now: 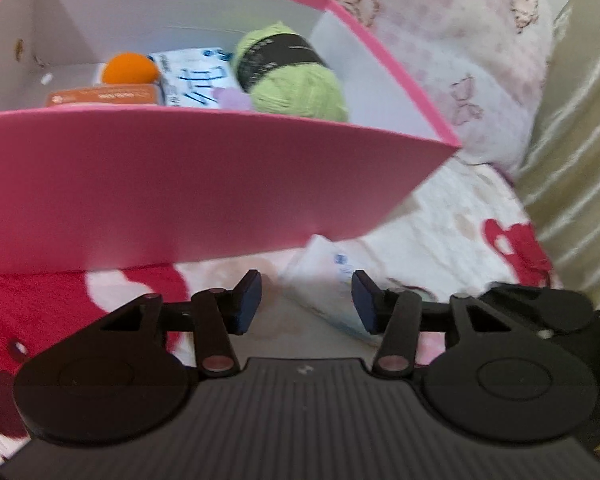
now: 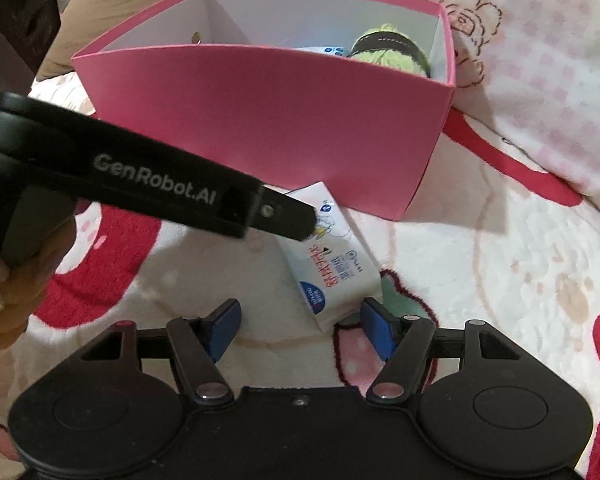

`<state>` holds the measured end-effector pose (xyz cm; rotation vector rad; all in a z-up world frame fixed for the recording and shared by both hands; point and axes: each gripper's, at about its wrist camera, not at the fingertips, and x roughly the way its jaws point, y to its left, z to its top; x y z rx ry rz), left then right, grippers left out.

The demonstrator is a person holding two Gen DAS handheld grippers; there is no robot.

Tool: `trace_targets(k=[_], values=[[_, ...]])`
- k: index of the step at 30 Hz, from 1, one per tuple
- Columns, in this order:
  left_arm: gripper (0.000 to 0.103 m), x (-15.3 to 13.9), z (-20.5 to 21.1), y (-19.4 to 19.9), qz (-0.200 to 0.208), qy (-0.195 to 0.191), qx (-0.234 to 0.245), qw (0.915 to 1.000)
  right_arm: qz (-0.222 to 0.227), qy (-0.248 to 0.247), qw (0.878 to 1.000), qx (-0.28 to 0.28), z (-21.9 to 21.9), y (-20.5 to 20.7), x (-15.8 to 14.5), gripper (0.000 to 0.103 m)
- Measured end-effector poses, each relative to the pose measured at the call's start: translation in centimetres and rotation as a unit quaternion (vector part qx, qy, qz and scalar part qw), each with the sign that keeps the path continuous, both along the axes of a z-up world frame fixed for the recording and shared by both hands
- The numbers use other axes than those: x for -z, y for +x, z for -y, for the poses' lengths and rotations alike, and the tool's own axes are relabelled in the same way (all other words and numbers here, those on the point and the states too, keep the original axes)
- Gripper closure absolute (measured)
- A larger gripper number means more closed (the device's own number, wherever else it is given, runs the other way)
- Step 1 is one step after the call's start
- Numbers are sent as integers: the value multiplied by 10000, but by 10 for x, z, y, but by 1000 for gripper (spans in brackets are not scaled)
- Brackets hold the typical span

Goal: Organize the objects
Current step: 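Close the right tool on the white packet while the left tool pinches its other end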

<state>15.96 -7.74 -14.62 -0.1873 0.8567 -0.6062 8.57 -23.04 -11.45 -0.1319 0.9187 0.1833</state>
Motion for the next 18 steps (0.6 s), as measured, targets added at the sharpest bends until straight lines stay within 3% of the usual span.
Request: trace_targets(k=[2, 5, 9, 13, 18], values=[[49, 3, 3, 1, 130, 164, 7, 9998, 25, 46, 10000, 29, 2, 0, -1, 32], [48, 7, 8, 2, 129, 100, 72, 9998, 25, 129, 9999, 50, 4, 0, -2, 31], [58, 5, 13, -5, 171, 50, 429, 9989, -4, 282, 9995, 143, 7, 0, 4, 30], [58, 0, 24, -16, 353, 465, 778, 9953, 33, 320, 9993, 169, 8, -3, 2, 30], [58, -6, 25, -17, 49, 443, 742, 9962, 43, 240, 9997, 90, 9, -4, 0, 28]])
